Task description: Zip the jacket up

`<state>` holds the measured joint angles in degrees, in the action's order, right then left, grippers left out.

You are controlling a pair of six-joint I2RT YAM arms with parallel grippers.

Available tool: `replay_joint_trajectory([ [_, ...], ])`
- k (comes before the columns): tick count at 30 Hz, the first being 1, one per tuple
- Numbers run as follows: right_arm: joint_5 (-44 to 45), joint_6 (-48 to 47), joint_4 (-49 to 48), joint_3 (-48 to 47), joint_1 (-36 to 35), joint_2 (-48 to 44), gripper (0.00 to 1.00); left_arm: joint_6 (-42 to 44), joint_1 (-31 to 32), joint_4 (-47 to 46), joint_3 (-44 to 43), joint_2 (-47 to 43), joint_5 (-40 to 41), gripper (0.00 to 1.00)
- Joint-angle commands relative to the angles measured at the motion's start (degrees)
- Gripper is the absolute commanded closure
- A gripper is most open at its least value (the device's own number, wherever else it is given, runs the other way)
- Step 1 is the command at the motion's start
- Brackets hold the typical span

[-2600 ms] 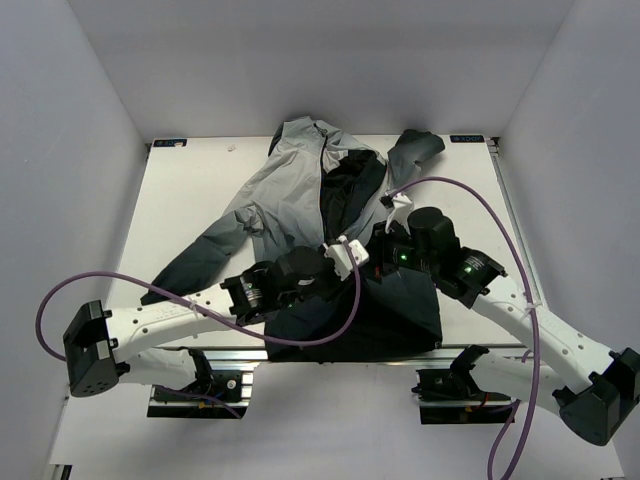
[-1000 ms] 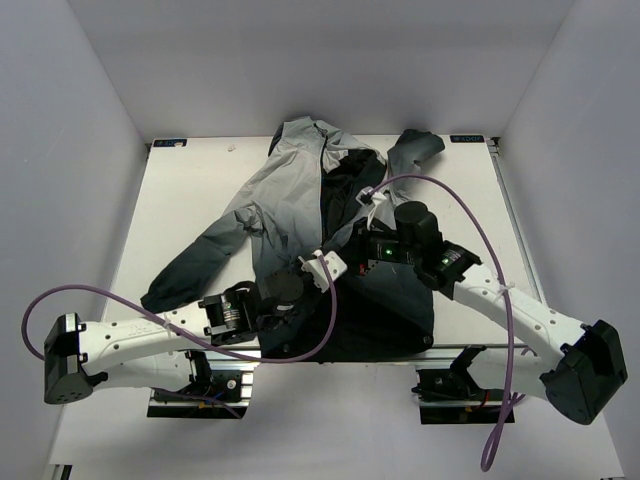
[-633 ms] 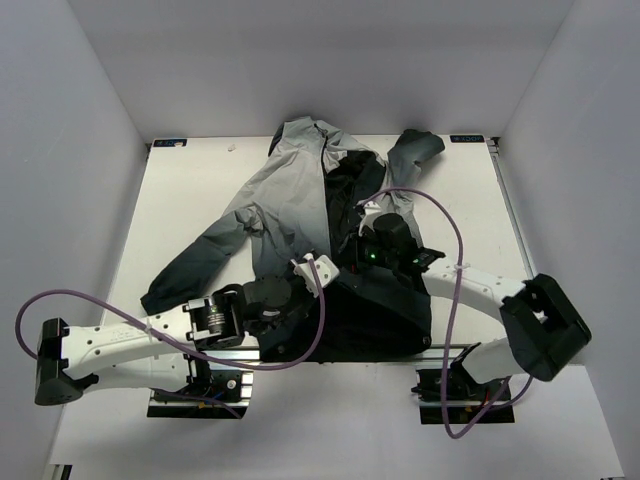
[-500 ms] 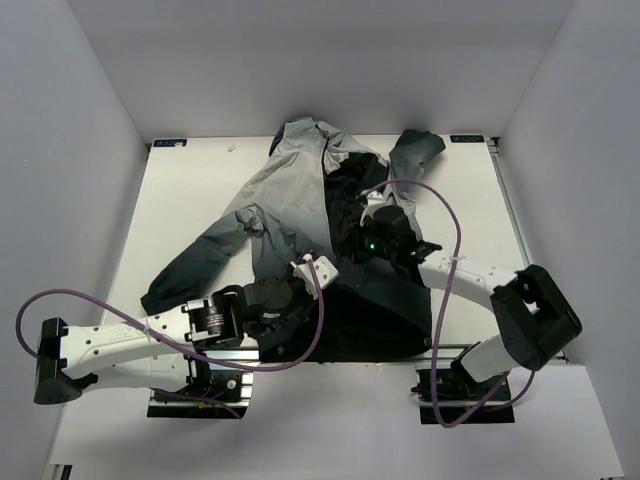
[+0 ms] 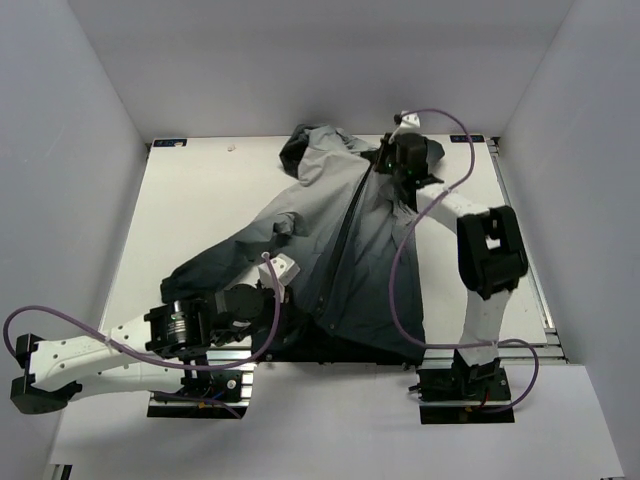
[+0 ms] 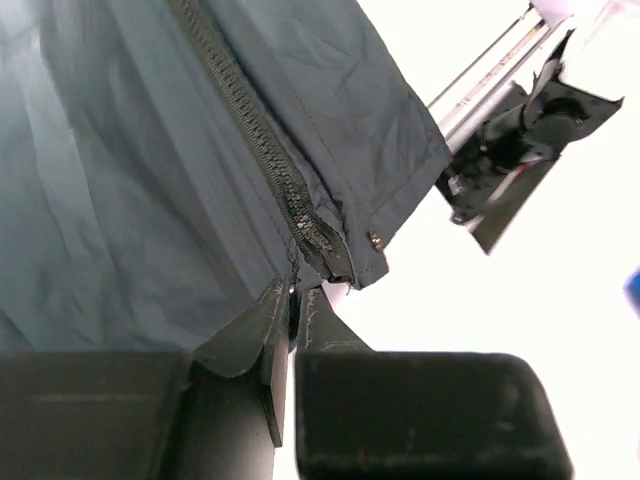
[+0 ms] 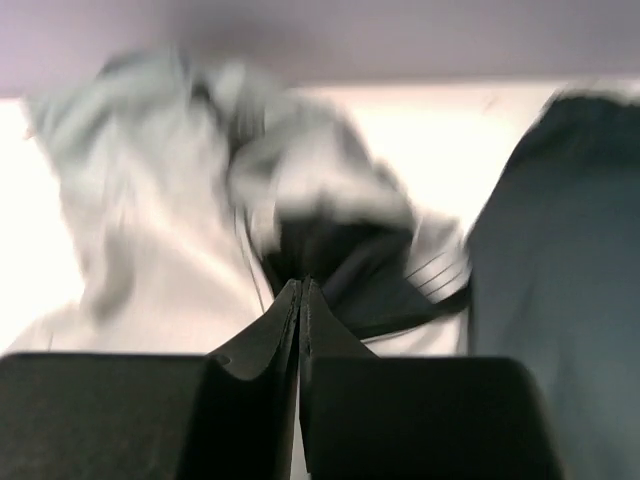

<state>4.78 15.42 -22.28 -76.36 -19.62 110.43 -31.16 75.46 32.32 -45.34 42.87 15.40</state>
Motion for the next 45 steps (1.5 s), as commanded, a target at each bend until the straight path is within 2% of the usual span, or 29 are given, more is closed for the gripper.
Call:
replay_joint_trajectory([
  [1,10.7,-6.3,-7.3,-14.0,5.3,6.1,1.00,-14.7,1.4,11.3,0.5,-3.2,-9.0,1.00],
  [3,14.3,-10.6,-7.3,-21.3,5.8,13.6,1.00,-17.5,1.4,13.8,0.0,-5.0,-9.2,1.00],
  [5,16.0,-11.8,-5.1,-36.6,6.9,22.8,1.00,-21.7,1.4,16.4,0.2,-6.3,-9.6,1.00],
  [6,16.0,-11.6,1.3,-43.8,7.3,26.8,1.00,-22.9,1.4,17.3,0.4,-6.7,-10.0,1.00],
  [7,16.6,-11.2,3.2,-50.5,7.7,30.2,1.00,-25.2,1.5,19.6,0.6,-6.7,-10.4,1.00],
  [8,17.2,-10.8,4.8,-62.0,8.4,36.4,1.00,-25.9,1.5,20.4,0.3,-6.2,-11.0,1.00],
  [10,17.0,-9.8,3.8,-65.8,9.1,38.9,1.00,-27.3,1.6,21.6,0.0,-4.9,-12.1,1.00],
  [11,16.8,-9.2,2.9,-64.5,9.2,37.4,1.00,-27.6,1.7,22.8,-0.4,-3.3,-12.5,1.00],
  [12,14.3,-8.6,1.3,-57.8,9.3,35.3,1.00,-27.5,1.8,23.1,-0.8,-2.5,-12.8,1.00],
  [13,12.2,-8.3,-4.5,-52.5,9.2,33.0,1.00,-27.1,1.7,23.6,-1.3,-1.5,-12.0,1.00],
  [15,3.7,-7.8,-7.8,-41.1,9.3,26.4,1.00,-26.3,1.7,23.1,-2.6,1.2,-9.9,1.00],
  [16,1.6,-7.8,-7.6,-39.5,9.2,25.1,1.00,-25.5,1.7,22.8,-2.9,2.1,-9.7,0.59],
  [18,-3.9,-7.9,-5.4,-35.0,9.2,20.7,1.00,-25.4,1.8,23.0,-4.0,4.4,-9.2,0.09],
  [19,-4.3,-7.9,-5.1,-33.0,9.2,17.0,1.00,-25.2,1.7,23.3,-4.6,4.8,-8.8,0.02],
  [22,-7.5,-7.5,-5.7,-22.1,9.2,7.7,0.95,-25.5,1.7,25.2,-7.9,5.2,-3.9,0.02],
  [24,-7.8,-7.2,-6.1,-16.6,9.2,2.9,0.88,-25.4,1.7,25.2,-9.7,4.3,-0.6,0.02],
  [27,-7.3,-5.8,-0.1,-10.1,9.1,-4.9,0.64,-26.3,1.6,24.5,-12.5,4.1,9.0,0.02],
  [28,-7.5,-5.2,1.9,-7.3,9.2,-8.3,0.46,-27.4,1.6,24.0,-13.5,4.5,15.0,0.02],
  [30,-8.6,-4.6,6.3,-3.8,9.1,-11.9,0.12,-28.7,0.9,23.9,-14.6,5.2,20.9,0.02],
  [32,-7.6,-1.5,9.2,1.9,9.2,-17.3,0.10,-30.4,-1.4,26.0,-18.0,7.7,27.4,0.02],
  [34,-6.5,0.7,13.9,5.5,9.2,-22.7,0.11,-26.8,-9.7,24.3,-20.0,9.2,28.5,0.02],
  [35,-5.8,1.7,14.8,9.3,9.2,-24.5,0.11,-22.8,-13.4,21.1,-20.1,9.9,25.2,0.02],
  [36,-5.9,2.2,15.2,11.3,9.2,-26.3,0.11,-18.7,-22.0,16.5,-19.3,10.0,21.5,0.02],
  [37,-6.3,2.5,16.1,13.1,9.2,-29.5,0.11,-9.8,-27.0,6.3,-18.3,10.4,15.6,0.02],
  [38,-6.4,4.1,17.3,15.8,9.2,-31.0,0.11,-7.9,-31.7,3.5,-17.8,13.4,9.2,0.02],
  [39,-6.6,4.6,18.8,16.7,9.2,-32.4,0.11,-7.2,-41.2,2.2,-19.2,16.5,-1.3,0.02],
  [41,-6.7,5.7,24.5,18.2,9.2,-35.9,0.11,-4.1,-49.6,2.0,-22.0,23.6,-10.4,0.02],
  [42,-6.3,6.1,26.5,19.1,9.2,-36.9,0.11,-3.1,-55.1,2.4,-24.7,30.0,-14.4,0.02],
  [45,-4.1,6.5,32.6,21.3,9.2,-40.7,0.11,-2.0,-60.5,-1.7,-25.4,33.9,-12.8,0.02],
])
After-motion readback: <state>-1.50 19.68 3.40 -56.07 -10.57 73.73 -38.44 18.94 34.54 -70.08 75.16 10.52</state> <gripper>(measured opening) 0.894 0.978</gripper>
